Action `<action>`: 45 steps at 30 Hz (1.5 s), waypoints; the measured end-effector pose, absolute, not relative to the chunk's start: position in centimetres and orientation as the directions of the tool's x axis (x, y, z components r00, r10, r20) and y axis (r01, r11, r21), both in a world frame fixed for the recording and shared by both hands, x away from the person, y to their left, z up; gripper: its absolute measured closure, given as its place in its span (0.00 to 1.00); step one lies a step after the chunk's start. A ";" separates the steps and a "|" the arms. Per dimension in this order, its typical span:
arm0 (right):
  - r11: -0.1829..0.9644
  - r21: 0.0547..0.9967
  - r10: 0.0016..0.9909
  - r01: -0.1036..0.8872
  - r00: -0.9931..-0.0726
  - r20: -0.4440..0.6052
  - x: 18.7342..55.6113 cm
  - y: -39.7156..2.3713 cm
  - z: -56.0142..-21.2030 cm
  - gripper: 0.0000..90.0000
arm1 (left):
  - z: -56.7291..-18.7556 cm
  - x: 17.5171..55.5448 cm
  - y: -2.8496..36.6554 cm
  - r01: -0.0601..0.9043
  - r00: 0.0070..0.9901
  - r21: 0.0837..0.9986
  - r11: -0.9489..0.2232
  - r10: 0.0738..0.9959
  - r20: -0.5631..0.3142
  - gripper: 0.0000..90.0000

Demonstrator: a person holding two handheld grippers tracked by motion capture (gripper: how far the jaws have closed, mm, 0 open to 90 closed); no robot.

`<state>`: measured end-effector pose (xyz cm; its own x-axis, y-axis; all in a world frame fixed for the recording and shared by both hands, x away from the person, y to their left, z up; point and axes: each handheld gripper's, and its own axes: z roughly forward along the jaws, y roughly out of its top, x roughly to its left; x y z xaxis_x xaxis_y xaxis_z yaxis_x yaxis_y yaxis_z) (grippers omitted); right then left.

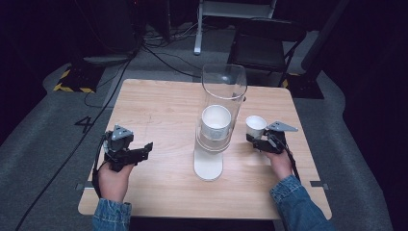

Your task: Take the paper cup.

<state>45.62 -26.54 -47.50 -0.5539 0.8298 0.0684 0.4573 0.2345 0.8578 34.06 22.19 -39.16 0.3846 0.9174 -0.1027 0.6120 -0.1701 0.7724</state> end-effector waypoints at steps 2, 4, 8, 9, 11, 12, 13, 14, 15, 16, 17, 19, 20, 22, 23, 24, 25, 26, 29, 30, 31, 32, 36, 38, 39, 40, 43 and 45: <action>0.242 0.852 0.831 0.464 -0.552 0.065 45.9 -26.3 -47.8 0.38 | -39.2 34.0 22.2 0.613 0.384 0.772 -0.170 0.918 -0.102 0.27; 0.248 0.846 0.834 0.472 -0.549 0.061 46.1 -26.2 -48.1 0.38 | -39.3 34.0 22.1 0.615 0.382 0.771 -0.165 0.918 -0.108 0.27; 0.261 0.824 0.838 0.503 -0.542 0.065 46.3 -26.0 -48.7 0.38 | -39.2 34.0 22.1 0.612 0.387 0.772 -0.171 0.916 -0.104 0.27; 0.267 0.821 0.837 0.505 -0.543 0.062 46.3 -26.0 -48.8 0.38 | -39.2 34.1 22.1 0.612 0.388 0.772 -0.172 0.916 -0.103 0.27; 0.265 0.812 0.839 0.519 -0.540 0.071 46.4 -26.0 -48.9 0.37 | -39.2 34.1 22.0 0.613 0.389 0.771 -0.173 0.915 -0.104 0.27; 0.267 0.809 0.838 0.523 -0.541 0.073 46.4 -26.0 -49.0 0.37 | -39.2 34.1 22.0 0.613 0.388 0.771 -0.171 0.916 -0.105 0.27; 0.268 0.808 0.837 0.525 -0.541 0.074 46.4 -26.0 -49.1 0.37 | -39.2 34.1 22.0 0.612 0.391 0.772 -0.175 0.915 -0.103 0.27; 0.271 0.806 0.837 0.526 -0.543 0.072 46.4 -26.0 -49.1 0.37 | -39.2 34.1 22.1 0.611 0.391 0.772 -0.177 0.915 -0.100 0.27; 0.279 0.803 0.835 0.527 -0.546 0.069 46.4 -25.9 -49.2 0.36 | -39.3 34.1 22.1 0.612 0.393 0.771 -0.178 0.914 -0.101 0.27; 0.279 0.803 0.835 0.527 -0.546 0.069 46.4 -25.9 -49.2 0.36 | -39.3 34.1 22.1 0.612 0.393 0.771 -0.178 0.914 -0.101 0.27; 0.280 0.801 0.834 0.529 -0.548 0.071 46.4 -25.8 -49.2 0.36 | -39.2 34.1 22.1 0.615 0.393 0.768 -0.179 0.914 -0.102 0.27; 0.289 0.798 0.830 0.529 -0.553 0.066 46.4 -25.7 -49.4 0.35 | -39.3 34.1 22.0 0.613 0.387 0.771 -0.170 0.916 -0.106 0.27; 0.292 0.794 0.830 0.534 -0.553 0.067 46.4 -25.7 -49.4 0.35 | -39.3 34.1 22.1 0.614 0.387 0.771 -0.168 0.916 -0.108 0.27; 0.294 0.791 0.830 0.536 -0.553 0.066 46.4 -25.7 -49.4 0.34 | -39.3 34.1 22.1 0.614 0.387 0.771 -0.169 0.916 -0.107 0.27; 0.294 0.791 0.830 0.536 -0.553 0.066 46.4 -25.7 -49.4 0.34 | -39.3 34.1 22.1 0.613 0.387 0.771 -0.170 0.916 -0.106 0.27; 0.295 0.791 0.829 0.537 -0.555 0.067 46.4 -25.7 -49.4 0.34 | -39.3 34.1 22.1 0.614 0.387 0.771 -0.169 0.916 -0.107 0.27; 0.296 0.789 0.828 0.538 -0.556 0.069 46.4 -25.7 -49.5 0.34 | -39.2 34.1 22.1 0.613 0.387 0.772 -0.170 0.916 -0.106 0.27; 0.300 0.787 0.829 0.539 -0.556 0.066 46.4 -25.7 -49.5 0.33 | -39.2 34.1 22.2 0.613 0.388 0.772 -0.170 0.916 -0.106 0.27; 0.305 0.783 0.826 0.541 -0.560 0.065 46.4 -25.7 -49.5 0.29 | -39.2 34.2 22.2 0.613 0.388 0.771 -0.170 0.915 -0.106 0.27; 0.304 0.783 0.825 0.542 -0.561 0.068 46.4 -25.7 -49.5 0.29 | -39.2 34.2 22.1 0.613 0.387 0.772 -0.167 0.916 -0.109 0.27; 0.305 0.785 0.824 0.539 -0.563 0.067 46.3 -25.7 -49.4 0.30 | -39.2 34.2 22.1 0.616 0.388 0.769 -0.170 0.915 -0.108 0.27; 0.304 0.787 0.822 0.536 -0.565 0.068 46.3 -25.7 -49.4 0.31 | -39.2 34.3 22.1 0.616 0.390 0.769 -0.171 0.915 -0.109 0.27; 0.325 0.792 0.809 0.517 -0.586 0.050 46.1 -25.2 -49.4 0.29 | -39.3 34.3 22.0 0.617 0.393 0.767 -0.176 0.913 -0.106 0.27; 0.330 0.793 0.809 0.511 -0.586 0.041 46.1 -25.2 -49.3 0.26 | -39.3 34.3 22.0 0.616 0.391 0.768 -0.173 0.914 -0.108 0.27; 0.329 0.795 0.808 0.510 -0.587 0.042 46.1 -25.2 -49.2 0.22 | -39.3 34.3 22.1 0.614 0.391 0.770 -0.171 0.914 -0.109 0.27; 0.326 0.795 0.807 0.512 -0.589 0.049 46.1 -25.3 -49.1 0.19 | -39.2 34.3 22.1 0.614 0.394 0.770 -0.175 0.913 -0.107 0.27; 0.312 0.797 0.810 0.517 -0.583 0.061 45.9 -25.7 -48.4 0.15 | -39.2 34.4 22.2 0.613 0.391 0.771 -0.170 0.914 -0.109 0.27; 0.303 0.808 0.816 0.505 -0.576 0.054 45.5 -26.2 -47.8 0.06 | -39.2 34.5 22.1 0.616 0.390 0.770 -0.167 0.914 -0.113 0.27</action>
<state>45.55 -26.15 -47.81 -0.5758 0.8159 0.0536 0.5050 0.3034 0.8080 34.50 22.11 -39.23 0.3895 0.9141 -0.1130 0.6160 -0.1673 0.7698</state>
